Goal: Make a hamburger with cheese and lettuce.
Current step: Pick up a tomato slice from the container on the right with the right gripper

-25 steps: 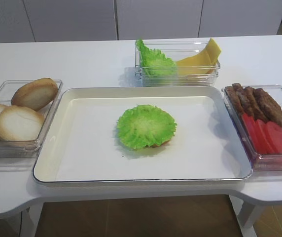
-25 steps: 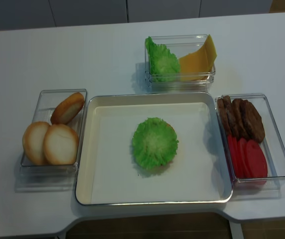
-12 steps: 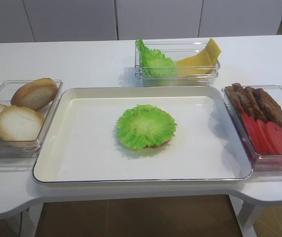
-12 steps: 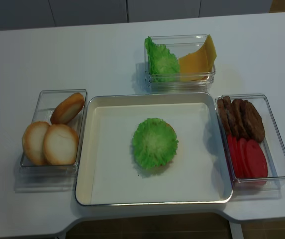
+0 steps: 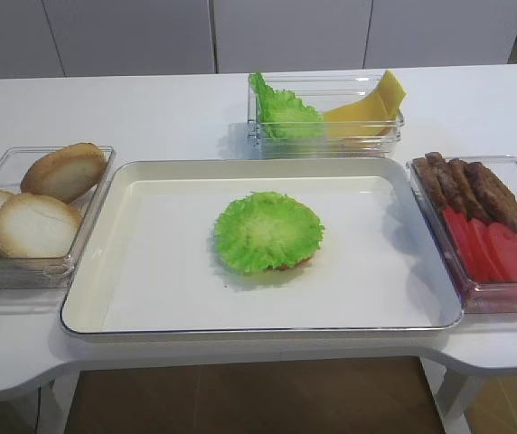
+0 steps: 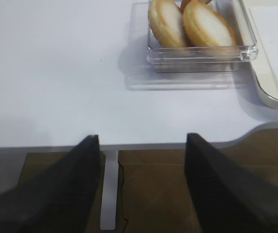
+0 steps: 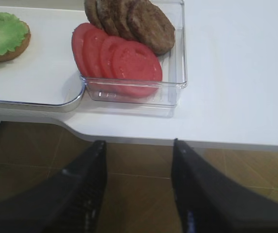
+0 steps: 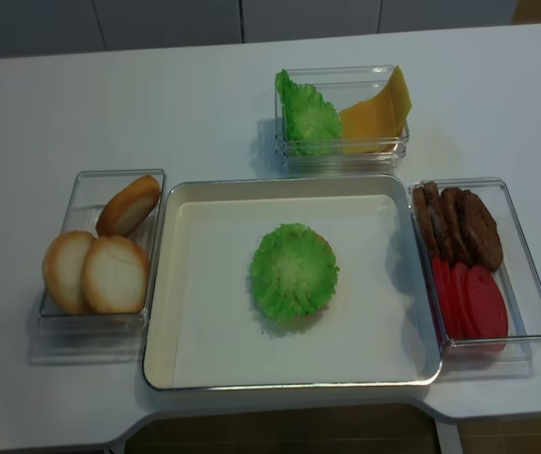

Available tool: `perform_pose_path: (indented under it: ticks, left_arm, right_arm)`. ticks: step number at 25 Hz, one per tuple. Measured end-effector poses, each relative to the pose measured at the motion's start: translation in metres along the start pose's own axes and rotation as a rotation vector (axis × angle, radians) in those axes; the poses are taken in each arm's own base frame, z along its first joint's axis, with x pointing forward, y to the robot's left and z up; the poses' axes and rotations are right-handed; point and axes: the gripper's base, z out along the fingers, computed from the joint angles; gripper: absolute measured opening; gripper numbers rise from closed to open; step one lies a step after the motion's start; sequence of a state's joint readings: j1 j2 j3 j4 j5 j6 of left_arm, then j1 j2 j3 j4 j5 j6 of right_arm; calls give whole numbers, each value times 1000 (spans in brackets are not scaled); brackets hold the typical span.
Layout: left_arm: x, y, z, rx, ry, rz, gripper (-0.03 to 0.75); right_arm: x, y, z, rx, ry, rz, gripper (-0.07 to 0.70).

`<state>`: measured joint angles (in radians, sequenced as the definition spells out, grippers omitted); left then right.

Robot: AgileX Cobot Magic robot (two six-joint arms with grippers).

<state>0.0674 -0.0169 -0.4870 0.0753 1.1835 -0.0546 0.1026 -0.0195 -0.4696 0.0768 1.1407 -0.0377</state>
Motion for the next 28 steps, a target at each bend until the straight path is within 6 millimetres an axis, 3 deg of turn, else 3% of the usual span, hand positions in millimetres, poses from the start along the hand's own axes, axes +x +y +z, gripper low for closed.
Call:
perform_pose_path:
  ticks: [11,17,20,23,28]
  left_arm:
    - [0,0,0,0,0,0,416]
    - [0,0,0,0,0,0,418]
    - [0,0,0,0,0,0,417]
    - [0,0,0,0,0,0,417]
    - [0,0,0,0,0,0,416]
  right_arm:
    - [-3,0,-2,0,-20,16,355]
    - [-25,5,-25,-37,-167,48,356]
    - [-40,5,-29,-41,-161,51,355]
    - [-56,5,-27,-43,-133,56,356]
    - [-77,7,-6,-83,-67,95,355]
